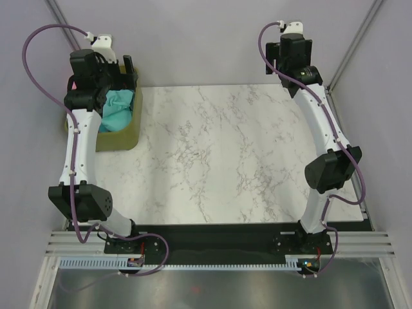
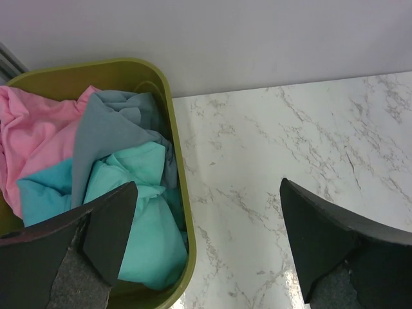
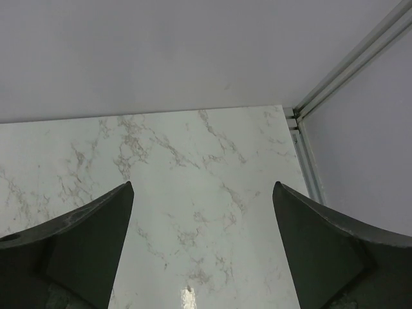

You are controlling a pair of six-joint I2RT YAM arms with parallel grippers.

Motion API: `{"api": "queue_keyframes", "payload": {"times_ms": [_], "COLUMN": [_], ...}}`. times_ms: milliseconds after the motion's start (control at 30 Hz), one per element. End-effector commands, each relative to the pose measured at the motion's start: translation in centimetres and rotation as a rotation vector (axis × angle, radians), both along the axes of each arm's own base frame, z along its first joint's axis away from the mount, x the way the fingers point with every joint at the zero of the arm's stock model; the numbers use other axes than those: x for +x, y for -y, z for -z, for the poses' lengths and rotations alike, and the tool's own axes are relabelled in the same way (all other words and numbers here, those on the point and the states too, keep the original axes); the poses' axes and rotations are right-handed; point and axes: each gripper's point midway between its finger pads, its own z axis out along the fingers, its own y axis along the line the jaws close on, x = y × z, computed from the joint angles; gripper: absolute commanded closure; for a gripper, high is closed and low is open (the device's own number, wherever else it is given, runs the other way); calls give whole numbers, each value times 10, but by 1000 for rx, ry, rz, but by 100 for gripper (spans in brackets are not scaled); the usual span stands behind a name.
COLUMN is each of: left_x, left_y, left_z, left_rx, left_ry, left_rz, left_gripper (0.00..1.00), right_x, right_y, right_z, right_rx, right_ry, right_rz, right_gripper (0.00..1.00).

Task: Fold and stack the t-shirts
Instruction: Grab the tshirt from the pile

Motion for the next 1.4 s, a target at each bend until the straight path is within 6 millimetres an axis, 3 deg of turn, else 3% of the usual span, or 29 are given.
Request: {"api": "queue_keyframes", "payload": {"times_ms": [0,133,200,367,500,633,700,767,800,833,900,1000,1200,1367], "left_x": [0,3,10,27,40,54,59,67,71,78,86,92,94,84], "left_y": [-2,-21,-34,-71,-102,-124,-129,-134,-136,-137,-136,-131,-130,-126], "left_z": [-6,6,27,67,64,75,74,90,86,100,108,111,125,135], "left_rx": [18,107,161,260,290,341,326,320,322,320,309,284,262,242], "left_ry": [23,9,-35,-120,-109,-136,-136,-175,-168,-194,-213,-227,-260,-298], "left_rz": [-15,-81,-118,-249,-316,-318,-316,-312,-312,-301,-283,-254,-240,-230], "left_gripper": [0,1,2,9,15,11,10,11,12,16,26,31,38,43], "right_x": [-7,-12,-12,-8,-5,-5,-5,-6,-6,-5,-5,-2,4,8], "right_y": [8,13,18,3,-3,-7,-9,-9,-9,-9,-9,-10,-12,-15], "right_z": [-4,6,16,38,45,55,63,70,72,75,80,83,90,96], "right_rx": [-1,-130,-157,-114,-106,-101,-95,-98,-98,-98,-102,-105,-107,-99], "right_ry": [12,-51,-80,-130,-149,-174,-190,-207,-210,-218,-227,-232,-244,-252], "right_rz": [48,6,20,-49,-78,-100,-109,-110,-112,-112,-113,-116,-123,-132], "right_gripper": [2,2,2,2,2,2,2,2,2,2,2,2,2,2]}}
